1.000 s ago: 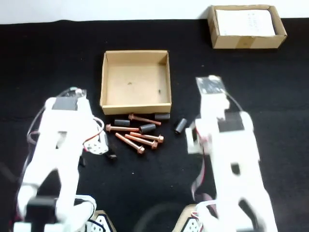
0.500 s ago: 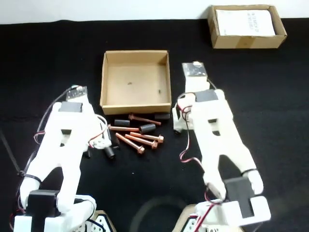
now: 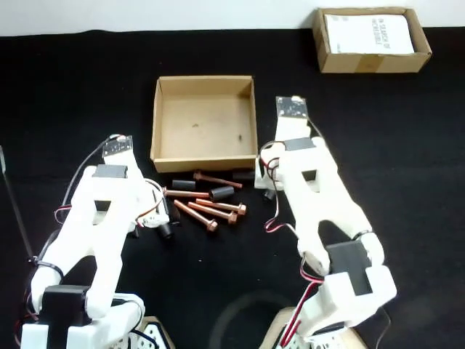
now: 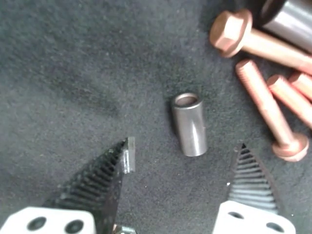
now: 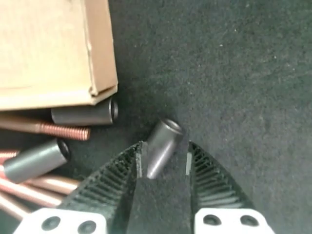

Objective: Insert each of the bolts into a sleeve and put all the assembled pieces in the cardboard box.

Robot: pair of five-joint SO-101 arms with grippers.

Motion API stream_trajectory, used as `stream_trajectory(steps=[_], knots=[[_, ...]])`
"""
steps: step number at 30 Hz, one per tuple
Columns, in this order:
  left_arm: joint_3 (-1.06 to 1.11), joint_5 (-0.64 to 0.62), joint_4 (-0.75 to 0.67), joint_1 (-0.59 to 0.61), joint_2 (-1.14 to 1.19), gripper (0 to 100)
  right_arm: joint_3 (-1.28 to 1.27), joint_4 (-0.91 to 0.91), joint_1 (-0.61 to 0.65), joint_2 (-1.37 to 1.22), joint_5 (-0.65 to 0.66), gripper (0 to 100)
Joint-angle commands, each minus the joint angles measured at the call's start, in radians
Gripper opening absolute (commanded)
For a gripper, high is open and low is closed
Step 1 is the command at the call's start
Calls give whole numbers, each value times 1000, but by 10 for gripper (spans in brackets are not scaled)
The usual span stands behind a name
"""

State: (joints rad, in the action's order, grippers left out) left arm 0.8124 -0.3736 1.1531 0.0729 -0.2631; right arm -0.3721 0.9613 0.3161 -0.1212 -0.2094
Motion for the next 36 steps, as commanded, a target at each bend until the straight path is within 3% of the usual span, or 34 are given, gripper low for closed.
stream_trajectory(steps=[1, 15, 19, 31, 36], knots=[[2, -2, -29, -7, -4, 312, 33, -24, 4, -19, -9, 123], [2, -2, -32, -7, -2, 312, 41, -107, -7, -154, -78, 118], [2, -2, -34, -7, -2, 312, 33, -101, -7, -154, -75, 22], [4, -2, -34, -7, 4, 309, 44, -1, -19, -147, -68, 8], [-58, -5, -29, -16, 111, 309, 205, 151, -71, -88, 6, 8]])
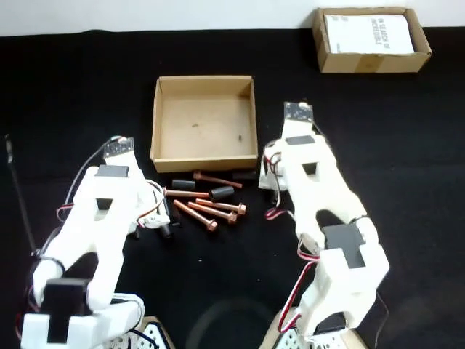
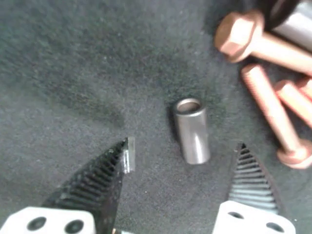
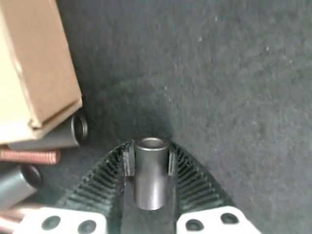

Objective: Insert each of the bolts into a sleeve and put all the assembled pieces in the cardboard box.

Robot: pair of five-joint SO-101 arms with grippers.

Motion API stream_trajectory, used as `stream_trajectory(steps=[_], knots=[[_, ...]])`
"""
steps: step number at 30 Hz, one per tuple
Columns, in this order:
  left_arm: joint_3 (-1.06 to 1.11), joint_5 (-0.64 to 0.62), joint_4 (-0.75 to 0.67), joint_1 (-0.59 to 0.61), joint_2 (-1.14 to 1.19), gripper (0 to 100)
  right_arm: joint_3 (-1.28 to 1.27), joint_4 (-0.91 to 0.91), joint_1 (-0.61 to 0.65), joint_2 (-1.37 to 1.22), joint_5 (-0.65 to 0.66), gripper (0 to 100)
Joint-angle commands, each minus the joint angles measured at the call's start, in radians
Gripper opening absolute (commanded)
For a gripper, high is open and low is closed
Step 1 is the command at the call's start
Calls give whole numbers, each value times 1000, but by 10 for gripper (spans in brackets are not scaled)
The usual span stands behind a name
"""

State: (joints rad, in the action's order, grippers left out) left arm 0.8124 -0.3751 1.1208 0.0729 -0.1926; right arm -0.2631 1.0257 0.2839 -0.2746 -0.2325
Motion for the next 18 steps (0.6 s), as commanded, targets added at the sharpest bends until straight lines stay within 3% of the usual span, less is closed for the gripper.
stream_trajectory(steps=[1, 5, 10, 14, 16, 18], knots=[[-91, -3, 29, -21, 68, 309, 137, 131, -54, 93, 35, 8], [-311, -8, 276, -64, 177, 310, 240, 269, -105, 225, 72, 8], [-665, -9, 640, -150, 349, 309, 196, 329, -139, 384, 92, 8], [-687, 11, 664, -225, 400, 309, 47, 275, -194, 467, 92, 8], [-668, 170, 661, -265, 394, 309, -36, 231, -239, 503, 94, 8], [-668, 431, 661, -314, 392, 309, -110, 193, -292, 541, 94, 8]])
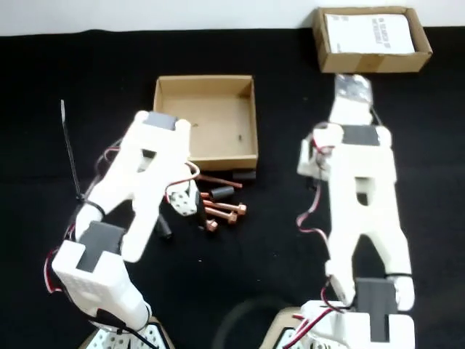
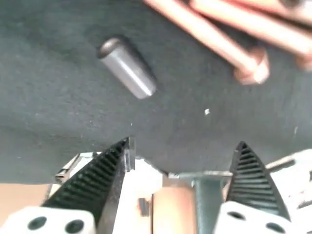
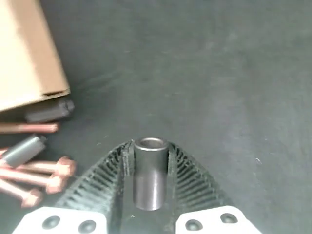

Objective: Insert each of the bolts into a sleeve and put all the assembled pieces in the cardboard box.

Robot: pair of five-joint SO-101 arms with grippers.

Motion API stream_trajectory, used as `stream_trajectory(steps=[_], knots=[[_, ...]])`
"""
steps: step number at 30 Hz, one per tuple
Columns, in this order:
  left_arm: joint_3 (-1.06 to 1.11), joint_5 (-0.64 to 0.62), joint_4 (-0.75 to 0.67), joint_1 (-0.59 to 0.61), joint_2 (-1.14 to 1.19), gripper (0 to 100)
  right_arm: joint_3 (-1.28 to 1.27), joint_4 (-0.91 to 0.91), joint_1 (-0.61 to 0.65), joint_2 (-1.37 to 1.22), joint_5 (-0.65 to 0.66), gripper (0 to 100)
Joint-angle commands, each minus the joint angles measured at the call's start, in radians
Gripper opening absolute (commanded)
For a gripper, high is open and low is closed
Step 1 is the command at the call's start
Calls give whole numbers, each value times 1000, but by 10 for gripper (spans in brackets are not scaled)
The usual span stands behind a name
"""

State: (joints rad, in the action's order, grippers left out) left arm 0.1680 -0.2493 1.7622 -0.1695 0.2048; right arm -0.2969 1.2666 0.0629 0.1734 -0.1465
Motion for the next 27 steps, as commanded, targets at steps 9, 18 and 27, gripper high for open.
stream_trajectory(steps=[9, 18, 27], knots=[[-33, 1172, 12, -62, 4, 312, -309, -193, -282, 263, 72, 8], [-168, 1700, 9, -59, 7, 311, -493, -331, -401, 384, 144, 8], [-206, 1699, -29, -237, 74, 310, -564, -420, -410, 404, 176, 8]])
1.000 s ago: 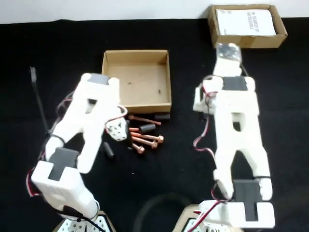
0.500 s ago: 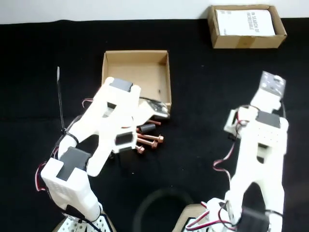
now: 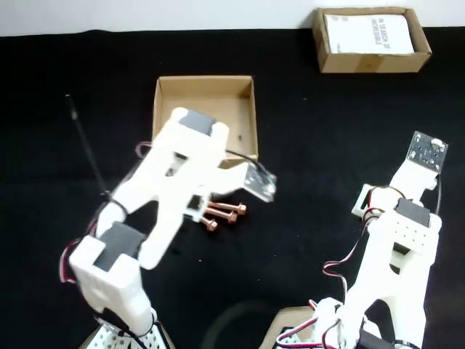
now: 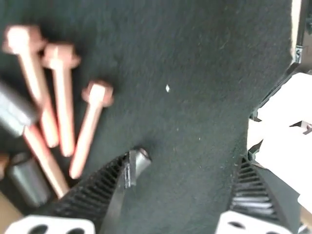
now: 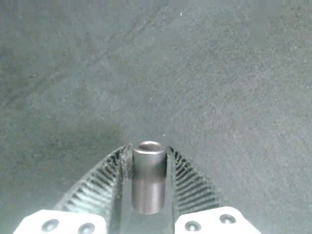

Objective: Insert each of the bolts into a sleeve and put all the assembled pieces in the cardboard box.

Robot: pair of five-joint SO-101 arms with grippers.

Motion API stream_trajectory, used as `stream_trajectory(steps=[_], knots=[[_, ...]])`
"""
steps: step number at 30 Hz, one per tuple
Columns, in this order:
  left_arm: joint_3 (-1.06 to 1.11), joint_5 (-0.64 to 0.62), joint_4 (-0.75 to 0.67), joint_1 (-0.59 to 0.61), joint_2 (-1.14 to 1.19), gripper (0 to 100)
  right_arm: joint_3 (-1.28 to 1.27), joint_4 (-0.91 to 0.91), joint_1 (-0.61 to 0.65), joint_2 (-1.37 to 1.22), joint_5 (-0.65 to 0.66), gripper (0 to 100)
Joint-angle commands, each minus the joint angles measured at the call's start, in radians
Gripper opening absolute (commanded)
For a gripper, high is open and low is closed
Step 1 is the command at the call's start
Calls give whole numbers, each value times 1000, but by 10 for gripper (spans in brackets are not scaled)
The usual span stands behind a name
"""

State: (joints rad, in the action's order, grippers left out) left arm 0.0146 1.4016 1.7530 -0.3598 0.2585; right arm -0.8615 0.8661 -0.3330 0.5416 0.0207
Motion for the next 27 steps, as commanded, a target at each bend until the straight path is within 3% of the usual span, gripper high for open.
stream_trajectory(steps=[1, 11, 22, 27], knots=[[-67, 48, -29, -50, 45, 309, 1, -21, -15, 35, 9, 8], [-320, 0, -49, -48, 337, 309, 1, -22, -15, 33, 9, 8], [-384, -2, -49, -25, 463, 300, 2, -62, -30, 30, 9, 8], [-381, -2, -51, 39, 499, 94, 1, -62, -31, 30, 11, 8]])
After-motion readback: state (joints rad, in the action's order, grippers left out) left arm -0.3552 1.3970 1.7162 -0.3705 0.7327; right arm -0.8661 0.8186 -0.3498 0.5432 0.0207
